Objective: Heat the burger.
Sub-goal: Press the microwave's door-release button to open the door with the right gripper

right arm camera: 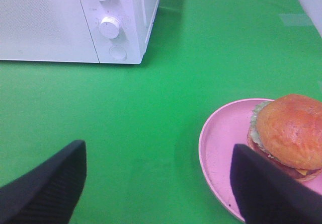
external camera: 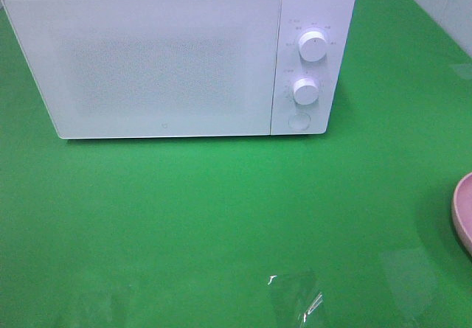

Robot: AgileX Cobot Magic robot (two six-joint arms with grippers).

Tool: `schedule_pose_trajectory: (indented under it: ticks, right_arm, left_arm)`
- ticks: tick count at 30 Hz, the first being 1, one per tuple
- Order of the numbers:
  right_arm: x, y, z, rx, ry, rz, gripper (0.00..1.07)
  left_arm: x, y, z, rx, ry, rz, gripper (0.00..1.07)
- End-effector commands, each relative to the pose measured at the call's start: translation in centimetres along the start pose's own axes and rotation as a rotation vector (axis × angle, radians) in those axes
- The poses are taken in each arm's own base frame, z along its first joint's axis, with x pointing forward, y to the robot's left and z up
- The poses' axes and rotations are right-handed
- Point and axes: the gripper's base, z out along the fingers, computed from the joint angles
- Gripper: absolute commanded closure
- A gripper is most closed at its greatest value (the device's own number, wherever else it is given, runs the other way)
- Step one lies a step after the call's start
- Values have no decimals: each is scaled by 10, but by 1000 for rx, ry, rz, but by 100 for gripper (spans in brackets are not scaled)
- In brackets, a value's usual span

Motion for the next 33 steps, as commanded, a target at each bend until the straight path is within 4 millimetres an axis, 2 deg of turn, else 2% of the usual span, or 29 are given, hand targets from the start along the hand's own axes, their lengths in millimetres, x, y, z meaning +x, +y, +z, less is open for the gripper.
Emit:
schedule_pose_trajectory:
  ticks: [1, 3, 5, 7, 12, 13, 18, 20, 22, 24, 29, 32, 33]
  right_arm:
    - [-7, 1, -6, -8, -58, 9, 31]
    - [-19, 1, -1, -5, -50, 10, 31]
    - [-19, 1, -1, -5, -50, 10, 31]
    - [-30, 1, 14, -1, -32, 14, 31]
    - [-41, 0, 30, 4, -30, 14, 31]
    - [-46, -1, 40, 16, -31, -2, 31]
    - [-53, -4, 53, 46, -35, -40, 31]
    - [-65, -4, 69, 51, -85, -52, 30]
    - [-65, -4, 69, 51, -85, -52, 30]
    - [-75, -5, 87, 50, -116, -57, 26]
    - [-79, -5, 105, 48, -143, -61, 25]
    - [-72, -6, 125, 45, -157, -61, 26]
    - [-72, -6, 125, 45, -157, -61, 26]
  left_arm:
    - [0, 0, 0, 2, -12, -8, 16]
    - [0, 0, 0, 2, -12, -8, 16]
    - [0, 0, 0, 2, -12, -8, 16]
    - [0, 0, 0, 2, -12, -8, 16]
    - [0, 0, 0, 2, -12, -8, 16]
    - [0, 0, 0, 2, -12, -8, 16]
    - [0, 0, 0, 2, -12, -8, 16]
    - [0, 0, 0, 2, -12, -8, 16]
    - [0, 0, 0, 2, -12, -8, 16]
    - [0, 0, 0, 2, -12, -8, 16]
    - [0, 0, 0, 2, -12, -8, 16]
    - [0, 0, 0, 2, -12, -8, 16]
    - [0, 0, 0, 2, -12, -8, 16]
